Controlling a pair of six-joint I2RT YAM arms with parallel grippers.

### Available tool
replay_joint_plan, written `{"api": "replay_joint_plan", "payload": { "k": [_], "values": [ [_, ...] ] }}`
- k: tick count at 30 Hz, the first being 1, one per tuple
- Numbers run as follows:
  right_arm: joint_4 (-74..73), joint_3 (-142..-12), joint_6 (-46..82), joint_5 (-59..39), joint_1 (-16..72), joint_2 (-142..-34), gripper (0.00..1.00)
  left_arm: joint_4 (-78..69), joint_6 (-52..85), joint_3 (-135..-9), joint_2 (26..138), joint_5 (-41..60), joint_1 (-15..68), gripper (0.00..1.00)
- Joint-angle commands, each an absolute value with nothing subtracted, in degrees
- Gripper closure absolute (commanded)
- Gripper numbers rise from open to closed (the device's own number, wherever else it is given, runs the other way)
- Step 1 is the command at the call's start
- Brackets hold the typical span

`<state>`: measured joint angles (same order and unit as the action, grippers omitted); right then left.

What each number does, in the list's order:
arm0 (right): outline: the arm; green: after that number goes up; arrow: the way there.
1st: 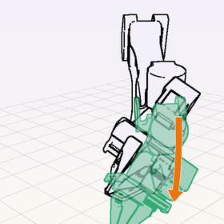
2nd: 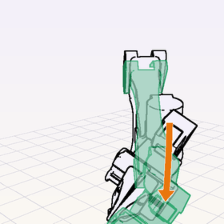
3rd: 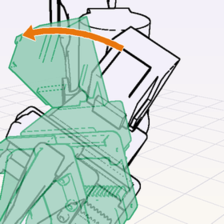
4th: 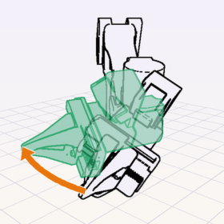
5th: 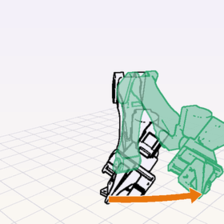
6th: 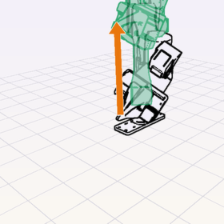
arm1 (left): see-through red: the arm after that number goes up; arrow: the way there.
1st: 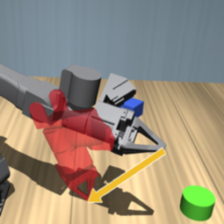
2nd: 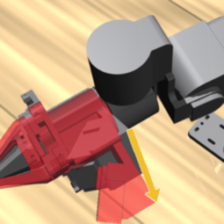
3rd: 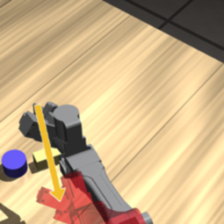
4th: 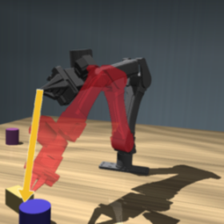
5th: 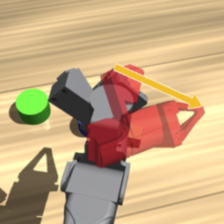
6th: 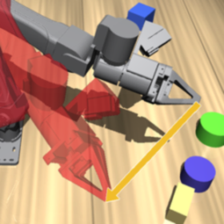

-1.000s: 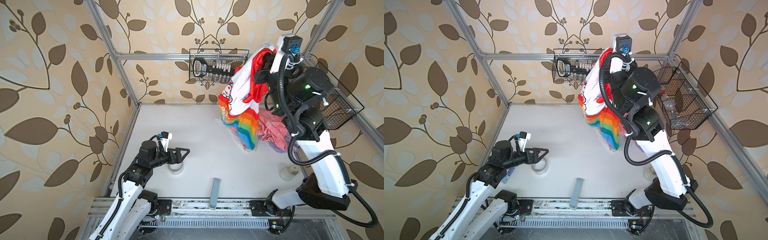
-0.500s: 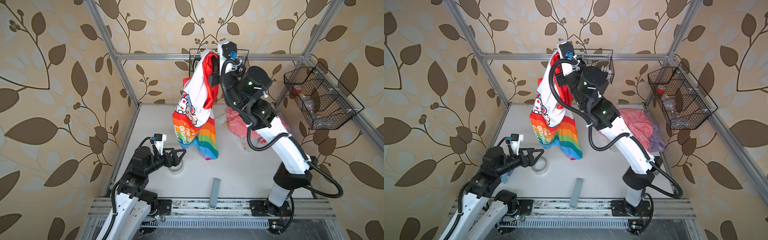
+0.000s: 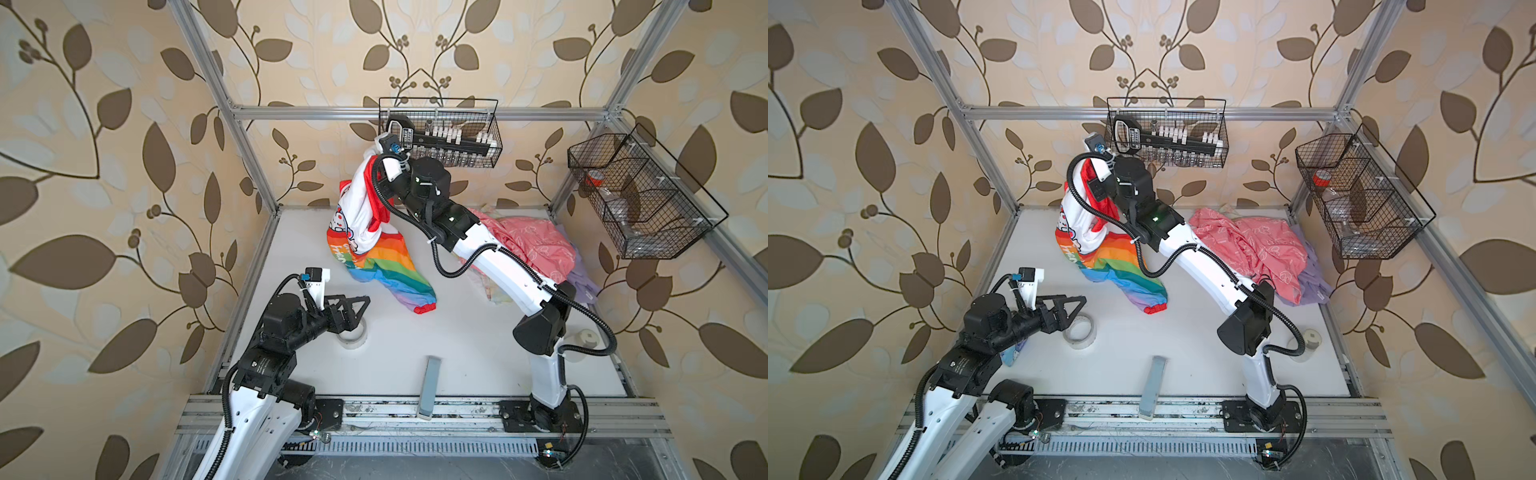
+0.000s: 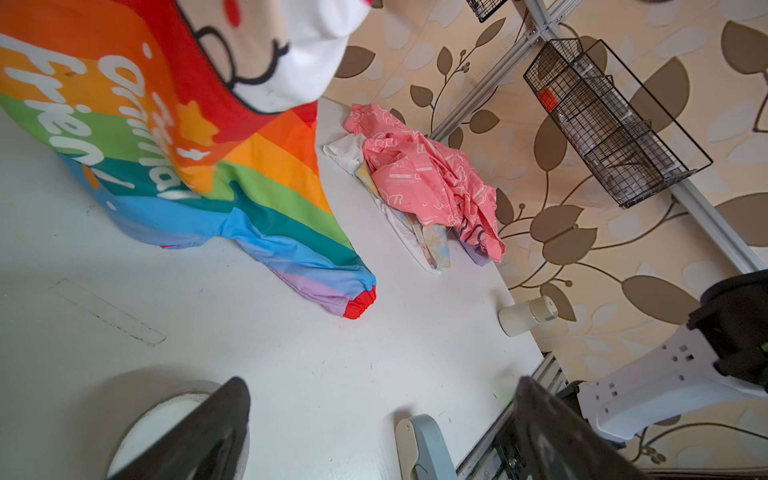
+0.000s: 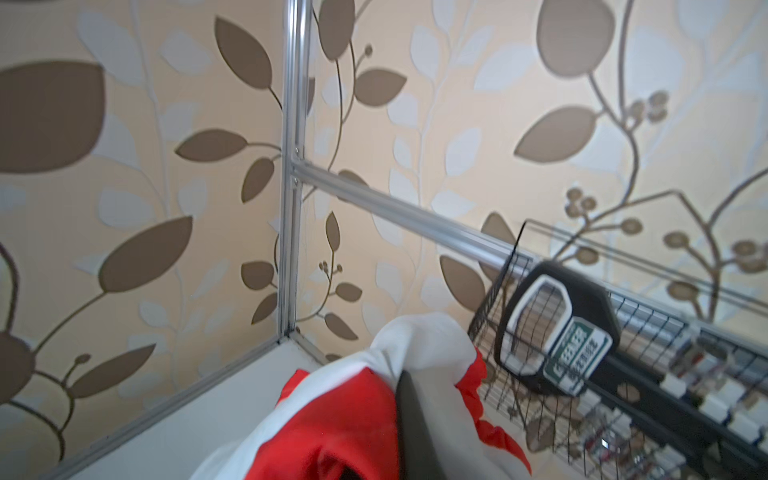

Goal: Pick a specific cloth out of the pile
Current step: 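Carry the garment away from the pile and lower it onto the table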

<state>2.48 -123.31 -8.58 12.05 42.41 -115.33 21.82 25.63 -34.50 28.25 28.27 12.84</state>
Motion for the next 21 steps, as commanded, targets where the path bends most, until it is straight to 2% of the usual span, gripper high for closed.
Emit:
{"api": "replay_joint_plan", "payload": {
  "k": [1,9,12,16,19,21],
  "values": [
    [0.4,-112.9,-2.2,9.4,41.2,-110.0,1.00,21.1,24.2,-35.0,28.0,27.5,13.5,0.01],
    [8.8,-91.4,7.8,4.4,39.9,-106.6,1.00,21.0,24.7,-34.6,27.0,27.3,13.5,0.01],
    [11.4,-87.0,10.1,3.9,39.9,-108.7,0.94,21.0,24.9,-34.6,26.8,27.3,13.6,0.01],
    [13.7,-85.9,11.4,5.6,39.9,-114.2,0.75,20.7,25.2,-34.3,26.6,27.7,13.6,0.01],
    [16.2,-88.9,12.0,3.5,39.9,-120.0,0.46,20.7,25.2,-34.3,26.4,27.8,13.6,0.01],
    [18.1,-92.1,12.7,2.4,39.9,-124.2,0.37,20.7,25.2,-34.3,26.2,27.7,13.6,0.01]
  ]
}}
